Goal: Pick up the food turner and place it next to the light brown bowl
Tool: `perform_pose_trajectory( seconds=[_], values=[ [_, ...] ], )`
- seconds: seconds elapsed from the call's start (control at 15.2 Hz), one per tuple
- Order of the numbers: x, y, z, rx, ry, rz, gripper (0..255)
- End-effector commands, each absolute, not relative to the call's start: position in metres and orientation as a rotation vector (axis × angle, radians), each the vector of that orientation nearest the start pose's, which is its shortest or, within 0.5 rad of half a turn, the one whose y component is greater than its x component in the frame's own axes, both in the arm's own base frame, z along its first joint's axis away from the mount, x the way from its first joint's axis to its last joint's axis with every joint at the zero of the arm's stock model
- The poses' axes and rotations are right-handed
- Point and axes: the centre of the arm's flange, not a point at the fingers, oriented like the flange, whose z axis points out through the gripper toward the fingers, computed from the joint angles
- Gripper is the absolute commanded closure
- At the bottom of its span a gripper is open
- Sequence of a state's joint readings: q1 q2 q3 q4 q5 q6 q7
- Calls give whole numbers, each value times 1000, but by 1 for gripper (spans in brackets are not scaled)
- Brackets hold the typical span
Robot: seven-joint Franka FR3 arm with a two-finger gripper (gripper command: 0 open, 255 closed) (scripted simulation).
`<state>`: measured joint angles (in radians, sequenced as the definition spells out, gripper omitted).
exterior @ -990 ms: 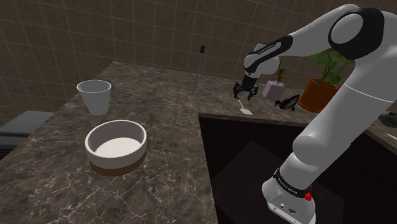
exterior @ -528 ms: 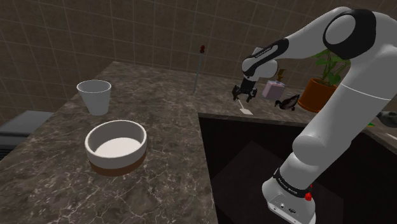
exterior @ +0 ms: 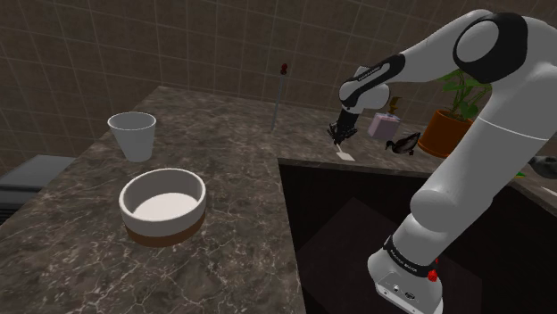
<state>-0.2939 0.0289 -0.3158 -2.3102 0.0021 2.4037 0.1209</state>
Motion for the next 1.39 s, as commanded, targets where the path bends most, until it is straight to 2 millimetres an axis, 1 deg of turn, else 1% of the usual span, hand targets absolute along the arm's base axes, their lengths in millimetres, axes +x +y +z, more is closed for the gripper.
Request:
perform_pose_trajectory(
  seconds=[0.0, 0.26, 1.32],
  values=[
    [426, -297, 339, -2954, 1132, -98, 255],
    [426, -298, 338, -2954, 1132, -98, 255],
    [426, -298, 423, -2954, 1132, -98, 255]
  ],
)
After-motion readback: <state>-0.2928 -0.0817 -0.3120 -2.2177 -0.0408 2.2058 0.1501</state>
